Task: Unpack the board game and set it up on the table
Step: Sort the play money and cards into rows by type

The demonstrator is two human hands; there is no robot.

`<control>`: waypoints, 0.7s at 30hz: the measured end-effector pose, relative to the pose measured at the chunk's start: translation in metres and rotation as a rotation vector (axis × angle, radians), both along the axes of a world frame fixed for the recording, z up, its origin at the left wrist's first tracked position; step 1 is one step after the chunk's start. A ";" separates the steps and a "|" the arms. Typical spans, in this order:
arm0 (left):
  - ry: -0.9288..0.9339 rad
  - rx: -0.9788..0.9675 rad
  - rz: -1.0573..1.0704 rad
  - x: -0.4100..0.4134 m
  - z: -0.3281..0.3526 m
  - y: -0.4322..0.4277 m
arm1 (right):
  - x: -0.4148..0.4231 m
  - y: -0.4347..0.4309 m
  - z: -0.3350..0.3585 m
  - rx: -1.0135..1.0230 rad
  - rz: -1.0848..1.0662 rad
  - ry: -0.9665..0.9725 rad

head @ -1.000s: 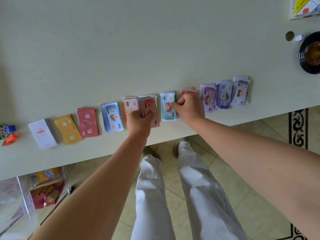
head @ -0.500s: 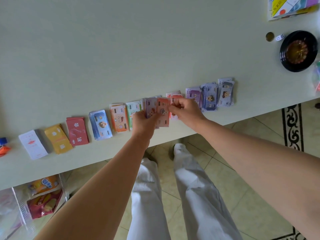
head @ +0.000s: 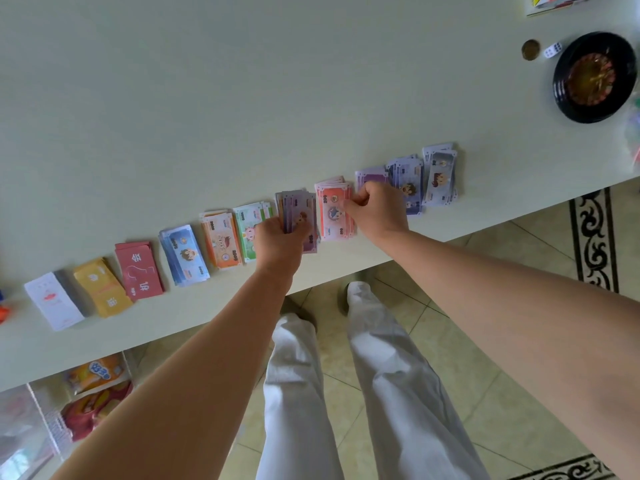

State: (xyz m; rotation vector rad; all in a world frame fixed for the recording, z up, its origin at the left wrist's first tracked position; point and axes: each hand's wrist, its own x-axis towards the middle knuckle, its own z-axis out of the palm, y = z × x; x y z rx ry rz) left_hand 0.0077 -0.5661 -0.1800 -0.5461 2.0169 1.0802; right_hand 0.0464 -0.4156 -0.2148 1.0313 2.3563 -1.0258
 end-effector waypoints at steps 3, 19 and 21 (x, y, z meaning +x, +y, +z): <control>-0.003 0.023 0.012 0.001 0.004 0.010 | 0.001 0.003 0.010 -0.340 -0.084 0.092; 0.011 -0.013 -0.048 0.010 0.004 0.058 | 0.024 0.063 0.005 -0.241 -0.092 0.081; 0.044 -0.052 -0.079 0.010 0.001 0.059 | 0.021 0.064 -0.001 -0.164 -0.086 0.064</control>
